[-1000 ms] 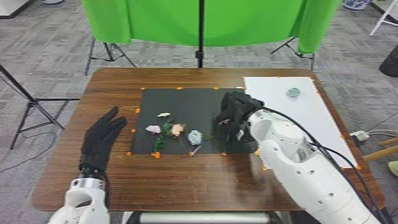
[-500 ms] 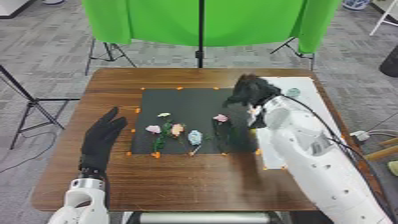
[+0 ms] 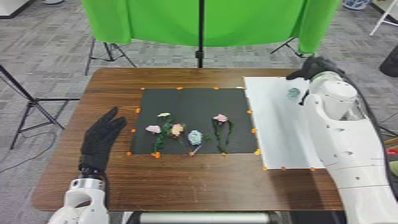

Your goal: Arrange flowers

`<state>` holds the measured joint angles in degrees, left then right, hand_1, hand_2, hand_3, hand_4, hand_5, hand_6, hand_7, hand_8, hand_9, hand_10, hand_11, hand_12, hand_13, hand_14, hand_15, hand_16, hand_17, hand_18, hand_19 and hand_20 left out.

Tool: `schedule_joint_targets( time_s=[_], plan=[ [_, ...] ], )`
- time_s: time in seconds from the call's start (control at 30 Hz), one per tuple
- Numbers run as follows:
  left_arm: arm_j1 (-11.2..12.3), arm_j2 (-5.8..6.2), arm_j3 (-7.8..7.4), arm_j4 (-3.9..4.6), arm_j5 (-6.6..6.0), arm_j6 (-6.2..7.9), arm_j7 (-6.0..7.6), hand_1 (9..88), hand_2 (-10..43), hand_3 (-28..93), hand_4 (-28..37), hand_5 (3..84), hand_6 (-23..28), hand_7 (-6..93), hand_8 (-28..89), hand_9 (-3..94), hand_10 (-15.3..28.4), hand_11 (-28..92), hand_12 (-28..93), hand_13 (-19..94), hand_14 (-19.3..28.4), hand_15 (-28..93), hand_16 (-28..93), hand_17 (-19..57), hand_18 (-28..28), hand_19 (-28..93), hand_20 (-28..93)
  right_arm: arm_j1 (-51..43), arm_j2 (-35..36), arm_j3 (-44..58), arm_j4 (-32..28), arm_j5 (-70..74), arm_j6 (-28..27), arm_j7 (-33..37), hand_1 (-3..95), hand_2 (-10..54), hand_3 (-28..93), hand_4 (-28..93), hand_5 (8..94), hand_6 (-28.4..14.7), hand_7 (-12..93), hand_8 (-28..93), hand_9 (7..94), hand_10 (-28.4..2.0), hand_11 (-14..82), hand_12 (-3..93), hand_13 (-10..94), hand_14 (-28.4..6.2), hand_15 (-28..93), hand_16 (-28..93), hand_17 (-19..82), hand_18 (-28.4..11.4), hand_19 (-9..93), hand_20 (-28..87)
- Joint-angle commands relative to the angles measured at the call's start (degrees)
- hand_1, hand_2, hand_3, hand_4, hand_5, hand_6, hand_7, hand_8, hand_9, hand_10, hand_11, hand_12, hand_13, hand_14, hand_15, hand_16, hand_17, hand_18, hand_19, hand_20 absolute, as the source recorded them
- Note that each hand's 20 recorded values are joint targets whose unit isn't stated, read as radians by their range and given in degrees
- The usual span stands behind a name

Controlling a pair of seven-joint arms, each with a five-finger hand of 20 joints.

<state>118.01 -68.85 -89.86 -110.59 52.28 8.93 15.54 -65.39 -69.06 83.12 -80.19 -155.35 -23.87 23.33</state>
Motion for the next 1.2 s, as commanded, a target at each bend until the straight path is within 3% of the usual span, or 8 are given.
schedule_joint_targets(
  time_s=[0.03,0.3,0.4,0.5,0.67,0.77,1.0,1.2],
  plan=[
    [1.12,-0.96,0.42,1.31,0.25,-0.55,-0.21,22.5,-1.9,65,-22.6,44.1,2.8,9.2,-5,43.9,13.0,16,15,34,15.6,10,5,3.0,13.4,5,19,-2.85,-3.77,1.02,7.09,-4.36,5.67,-2.83,26.5,-9.5,57,-12,49.0,-1.0,9,-5,64.5,-18.3,15.0,22.5,80,-7.7,62,32,56,-15.0,93,52],
    [0.98,-1.03,0.57,1.44,0.23,-0.55,-0.27,22.6,-1.6,65,-22.6,44.1,2.7,9.1,-5,43.9,13.1,16,15,34,15.7,10,5,3.0,13.4,5,19,-5.59,-4.28,1.51,9.52,-6.02,15.57,-6.53,32.4,-9.5,59,-13,49.4,0.6,12,-6,66.9,-16.0,17.4,22.3,82,-5.9,62,32,57,-13.7,93,52],
    [0.9,-1.05,0.52,1.43,0.28,-0.43,-0.37,22.6,-1.6,65,-22.5,44.1,2.7,9.1,-5,44.0,13.1,16,15,34,15.7,10,5,3.0,13.3,5,19,-6.96,-4.07,1.13,10.65,-7.3,22.44,-9.12,41.0,-9.5,61,-17,59.2,2.3,18,-9,76.2,-11.8,22.5,22.4,86,-3.6,61,32,59,-12.5,93,53],
    [0.83,-1.13,0.54,1.46,0.22,-0.38,-0.28,22.6,-1.6,65,-22.5,44.2,2.7,9.2,-5,43.9,13.1,16,15,34,15.7,10,5,3.0,13.3,5,20,-7.94,-3.27,0.1,10.75,-7.16,26.8,-10.8,53.6,-9.5,54,-17,70.7,2.5,20,4,85.6,-9.4,23.6,27.7,90,-1.9,59,33,63,-11.5,93,54],
    [0.72,-1.15,0.52,1.46,0.34,-0.61,-0.2,22.5,-1.5,65,-22.5,44.2,2.7,9.3,-5,44.0,13.1,16,15,34,15.7,10,5,3.0,13.3,5,19,-9.33,1.83,-4.51,5.15,0.44,31.0,-8.9,61.4,-9.5,52,-18,79.4,1.8,21,9,91.8,-7.9,25.2,30.5,93,-0.6,59,34,66,-10.8,93,56],
    [0.93,-0.99,0.36,1.41,0.24,-0.42,-0.01,22.5,-1.5,65,-22.5,44.2,2.9,9.2,-5,44.0,13.1,16,15,34,15.7,10,5,2.9,13.3,5,20,-11.67,6.81,-7.34,-3.76,8.02,30.38,-6.59,61.8,-9.5,52,-18,80.0,1.4,21,9,92.2,-8.0,26.2,30.2,94,-0.3,59,34,67,-10.6,93,56],
    [1.59,-0.74,0.06,1.02,0.42,-0.64,-0.2,22.4,-1.6,65,-22.5,44.2,2.7,9.3,-5,44.0,13.1,16,15,34,15.7,10,5,3.0,13.3,5,19,-18.0,16.06,-11.54,-24.33,20.57,17.05,-5.41,61.6,-9.5,52,-17,80.3,1.2,21,10,91.8,-8.0,26.9,30.7,94,-0.2,59,34,67,-10.3,93,57],
    [1.35,-0.38,-0.04,1.01,0.46,-0.88,-0.12,22.5,-1.7,65,-22.5,44.1,2.7,9.2,-5,43.9,13.1,16,15,34,15.7,10,5,3.0,13.3,5,19,-18.55,18.35,-16.36,-29.92,24.48,11.99,-6.91,61.5,-9.5,52,-17,80.0,1.2,21,10,91.5,-7.9,26.9,31.3,94,-0.1,59,35,66,-10.1,93,57]
  ],
)
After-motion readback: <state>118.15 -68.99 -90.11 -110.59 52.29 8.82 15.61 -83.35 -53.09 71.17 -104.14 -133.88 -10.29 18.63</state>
